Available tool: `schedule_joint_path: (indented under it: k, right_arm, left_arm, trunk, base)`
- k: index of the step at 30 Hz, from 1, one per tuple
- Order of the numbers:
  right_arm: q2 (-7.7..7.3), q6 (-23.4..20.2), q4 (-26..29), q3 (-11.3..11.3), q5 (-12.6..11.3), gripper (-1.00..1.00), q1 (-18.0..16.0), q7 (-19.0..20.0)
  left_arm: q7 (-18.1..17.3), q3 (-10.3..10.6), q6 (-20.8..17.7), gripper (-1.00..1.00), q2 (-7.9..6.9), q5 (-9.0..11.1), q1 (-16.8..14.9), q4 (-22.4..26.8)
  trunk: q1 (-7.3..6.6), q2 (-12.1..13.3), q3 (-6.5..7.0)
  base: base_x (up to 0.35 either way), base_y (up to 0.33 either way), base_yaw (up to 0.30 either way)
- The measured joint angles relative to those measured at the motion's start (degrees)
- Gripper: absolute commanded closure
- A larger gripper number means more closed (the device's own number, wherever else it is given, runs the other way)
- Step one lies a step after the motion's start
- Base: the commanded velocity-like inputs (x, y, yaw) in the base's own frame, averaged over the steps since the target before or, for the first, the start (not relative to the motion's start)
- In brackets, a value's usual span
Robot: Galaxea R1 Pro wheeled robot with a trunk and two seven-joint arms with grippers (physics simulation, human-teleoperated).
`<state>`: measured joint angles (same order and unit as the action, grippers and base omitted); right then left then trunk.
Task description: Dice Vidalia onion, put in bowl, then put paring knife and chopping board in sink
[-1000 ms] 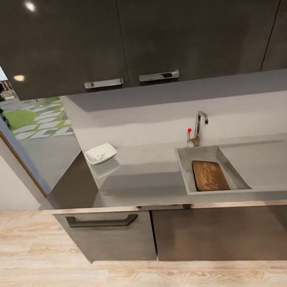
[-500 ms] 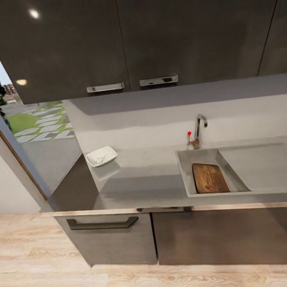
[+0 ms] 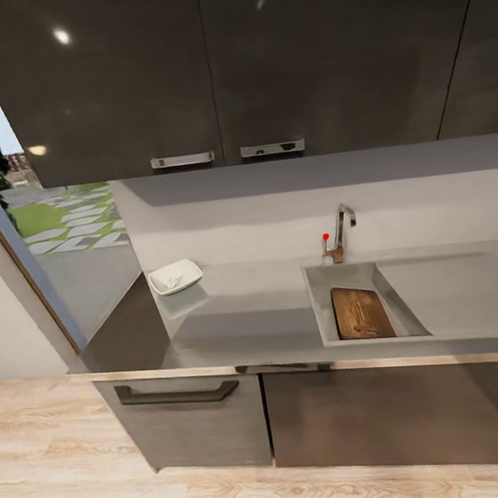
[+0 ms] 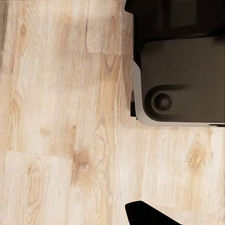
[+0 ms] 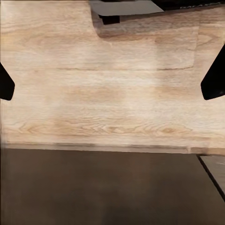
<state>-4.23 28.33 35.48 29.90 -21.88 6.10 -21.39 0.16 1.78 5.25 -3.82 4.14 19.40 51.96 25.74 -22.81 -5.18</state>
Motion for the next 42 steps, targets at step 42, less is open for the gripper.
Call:
schedule_joint_path:
  k: [42]
  right_arm:
    - [-0.94,0.11,-9.00,0.19,-4.88,-1.00,-0.01,5.65]
  left_arm:
    - [0.13,-0.04,-0.06,-1.00,0.00,-0.14,-0.15,-6.75]
  trunk:
    - [0.00,0.01,3.31]
  base:
    - [0.000,0.000,-0.112]
